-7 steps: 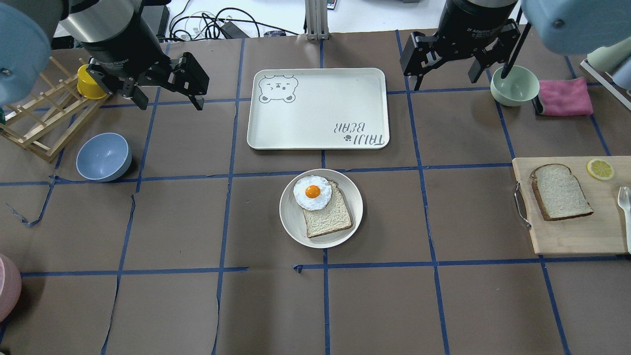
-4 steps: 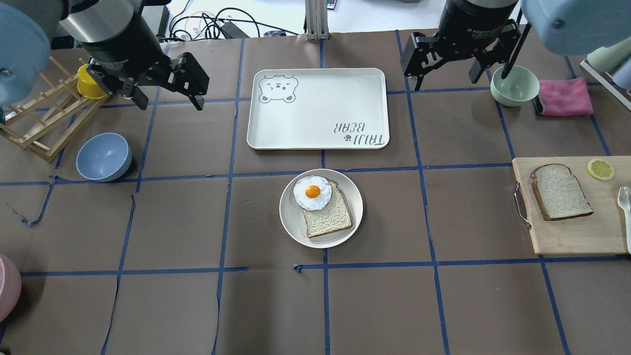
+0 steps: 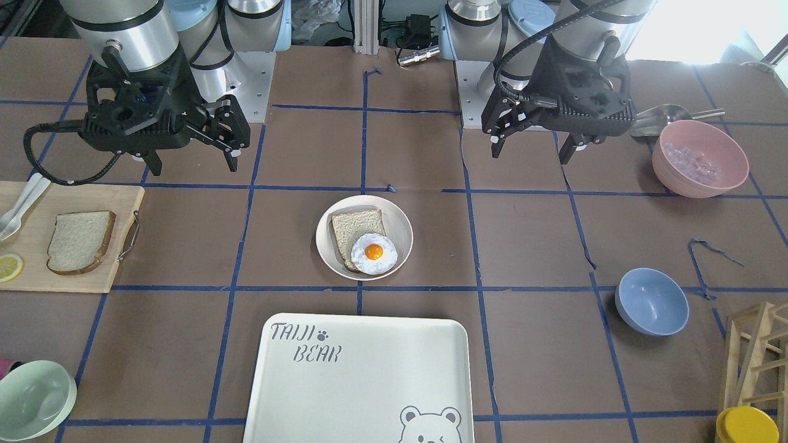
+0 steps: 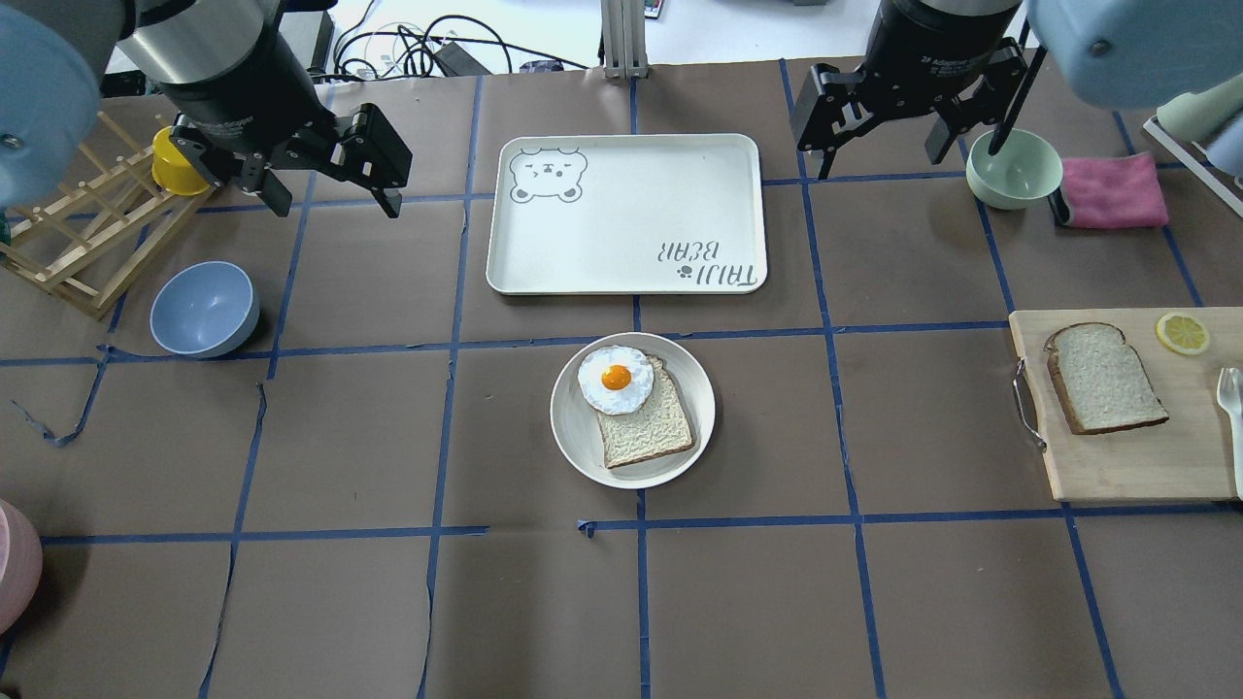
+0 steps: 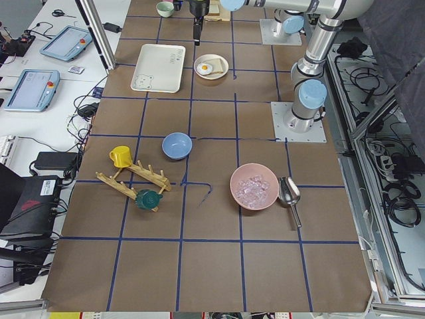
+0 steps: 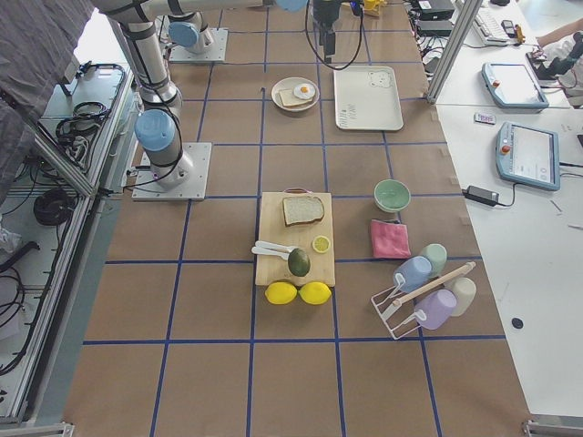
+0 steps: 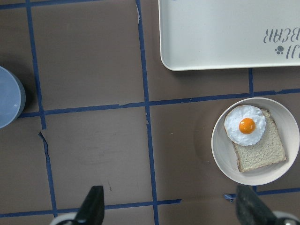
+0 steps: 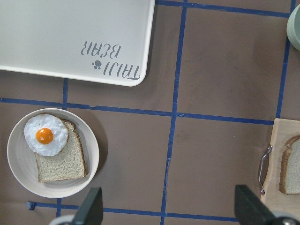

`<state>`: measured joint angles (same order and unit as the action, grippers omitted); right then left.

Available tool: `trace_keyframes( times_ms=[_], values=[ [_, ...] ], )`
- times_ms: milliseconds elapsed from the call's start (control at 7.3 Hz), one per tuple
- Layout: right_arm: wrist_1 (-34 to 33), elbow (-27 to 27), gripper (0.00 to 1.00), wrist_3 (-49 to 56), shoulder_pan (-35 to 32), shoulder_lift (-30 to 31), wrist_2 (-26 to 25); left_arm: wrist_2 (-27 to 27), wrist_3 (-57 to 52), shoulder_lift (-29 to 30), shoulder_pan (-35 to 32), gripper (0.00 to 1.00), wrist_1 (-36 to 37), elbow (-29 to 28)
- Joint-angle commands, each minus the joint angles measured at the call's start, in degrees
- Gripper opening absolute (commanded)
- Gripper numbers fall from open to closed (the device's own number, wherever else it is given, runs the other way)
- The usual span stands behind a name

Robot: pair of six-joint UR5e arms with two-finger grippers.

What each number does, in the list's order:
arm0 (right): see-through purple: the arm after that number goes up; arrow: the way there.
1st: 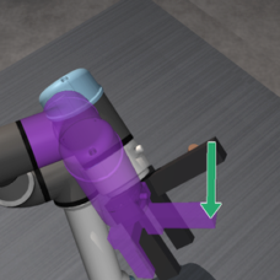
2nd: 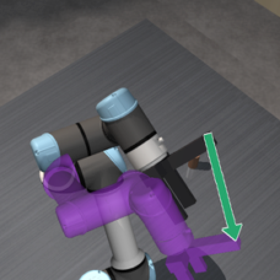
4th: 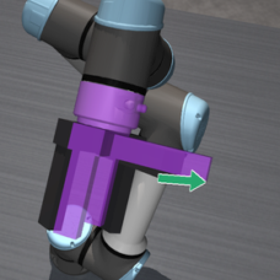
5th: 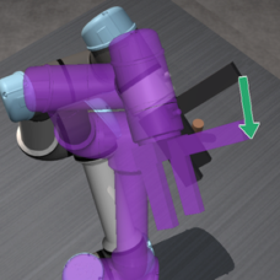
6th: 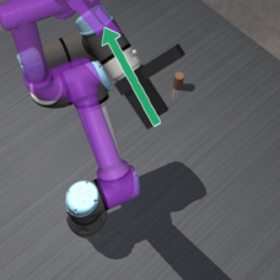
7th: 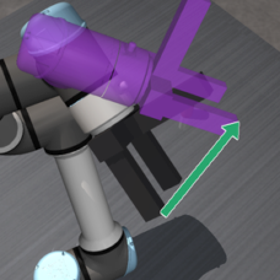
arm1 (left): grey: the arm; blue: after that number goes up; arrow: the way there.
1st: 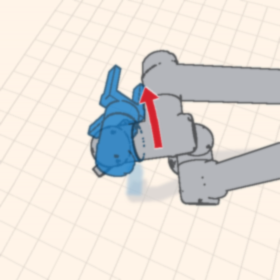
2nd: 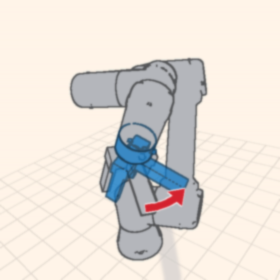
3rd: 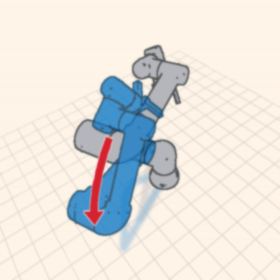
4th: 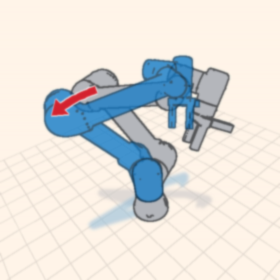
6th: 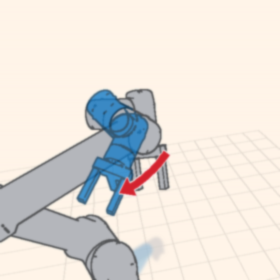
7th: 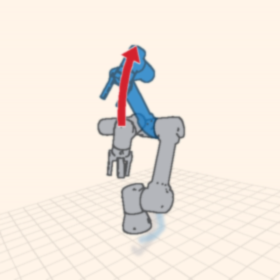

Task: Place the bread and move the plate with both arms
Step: 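Move the right gripper down over the bread slice on the cutting board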

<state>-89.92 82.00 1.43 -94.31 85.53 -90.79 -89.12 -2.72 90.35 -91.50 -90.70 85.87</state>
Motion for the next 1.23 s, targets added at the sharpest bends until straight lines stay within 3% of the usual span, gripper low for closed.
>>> trace_keyframes(
  times_ms=[0, 411, 685, 822, 959, 1096],
  values=[
    [0.01, 0.09, 1.00, -0.02, 0.00, -0.01, 0.00, 0.00, 0.00, -0.09, 0.09, 1.00, 0.00, 0.00],
    [-0.08, 0.09, 1.00, 0.50, 0.70, -0.28, -0.26, -0.09, 0.00, -0.09, 0.09, 1.00, 0.00, 0.00],
    [0.54, 1.57, 1.00, 3.64, 9.79, -0.54, -0.44, -0.09, 0.00, -0.09, 0.09, 1.00, 0.00, 0.00],
    [-0.07, 6.19, 1.00, 4.45, 14.37, -1.06, -6.79, -0.09, 0.00, -0.09, 0.09, 1.00, 0.00, 0.00],
    [-6.00, 12.07, 1.00, 4.81, 18.07, -1.50, -11.56, -0.09, 0.09, -0.09, 0.09, 1.00, 0.00, 0.00],
    [-12.23, 17.00, 1.00, 7.77, 20.46, -1.68, -12.82, -0.09, 0.00, -0.09, 0.09, 1.00, 0.00, 0.00]
  ],
)
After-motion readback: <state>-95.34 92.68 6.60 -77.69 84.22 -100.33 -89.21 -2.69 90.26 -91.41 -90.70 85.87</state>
